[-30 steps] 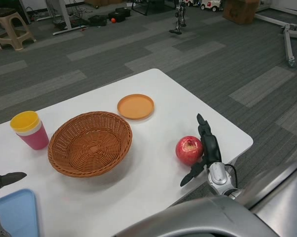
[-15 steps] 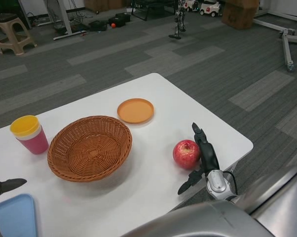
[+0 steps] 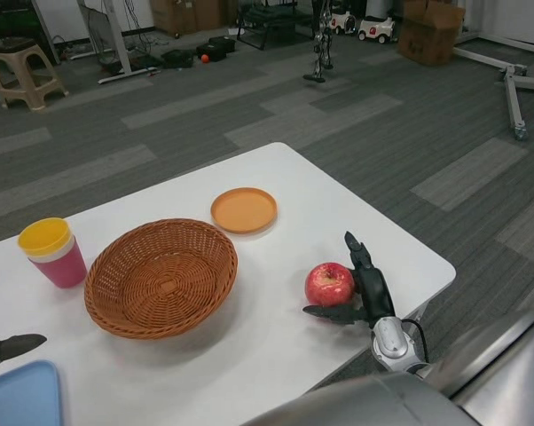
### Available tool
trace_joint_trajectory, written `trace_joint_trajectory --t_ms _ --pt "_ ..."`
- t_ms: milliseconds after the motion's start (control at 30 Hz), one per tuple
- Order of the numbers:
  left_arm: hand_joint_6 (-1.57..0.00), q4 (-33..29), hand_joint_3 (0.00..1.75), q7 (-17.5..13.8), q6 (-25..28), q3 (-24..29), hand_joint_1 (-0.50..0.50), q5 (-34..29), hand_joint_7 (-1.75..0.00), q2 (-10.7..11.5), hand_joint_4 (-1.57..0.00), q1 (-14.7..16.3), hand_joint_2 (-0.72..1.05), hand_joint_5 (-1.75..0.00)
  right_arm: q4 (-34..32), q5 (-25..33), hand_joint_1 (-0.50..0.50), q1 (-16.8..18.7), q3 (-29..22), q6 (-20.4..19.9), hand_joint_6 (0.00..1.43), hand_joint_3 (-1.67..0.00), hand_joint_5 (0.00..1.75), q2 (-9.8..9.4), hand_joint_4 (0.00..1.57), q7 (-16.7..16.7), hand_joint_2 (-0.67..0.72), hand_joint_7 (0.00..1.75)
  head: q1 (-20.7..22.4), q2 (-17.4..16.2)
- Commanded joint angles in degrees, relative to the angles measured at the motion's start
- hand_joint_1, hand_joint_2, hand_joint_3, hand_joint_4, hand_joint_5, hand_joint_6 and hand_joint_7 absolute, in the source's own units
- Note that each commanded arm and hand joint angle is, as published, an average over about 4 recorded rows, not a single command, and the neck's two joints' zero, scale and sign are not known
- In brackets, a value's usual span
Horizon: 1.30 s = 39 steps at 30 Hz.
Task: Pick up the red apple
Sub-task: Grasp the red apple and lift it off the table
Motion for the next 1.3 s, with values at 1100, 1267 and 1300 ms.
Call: trace_joint_trajectory --t_ms 1100,1267,1300 --pt "0.00 -0.53 0.00 0.26 -0.57 -0.64 -0.26 0.09 -0.21 0.36 0.00 0.43 -0.28 -0.92 -9.41 0.19 -0.29 0.58 -0.88 0.21 1.06 -0.32 1.16 -0.54 0.97 -1.35 -0.46 1.54 1.67 -1.03" --pt "0.00 -0.75 0.00 0.33 -0.57 -0.79 -0.24 0.11 -0.21 0.31 0.00 0.50 -0.37 -0.92 -22.24 -1.30 -0.27 1.35 0.74 0.36 1.08 -0.36 1.16 -1.36 0.98 -6.09 -0.48 1.54 2.39 -1.57" --pt "0.00 -0.75 0.00 0.35 -0.57 -0.86 -0.23 0.11 -0.21 0.31 0.00 0.48 -0.37 -0.92 -24.26 -2.38 -0.26 1.24 1.12 0.36 1.08 -0.38 1.16 -1.62 0.98 -7.43 -0.48 1.54 2.61 -1.61"
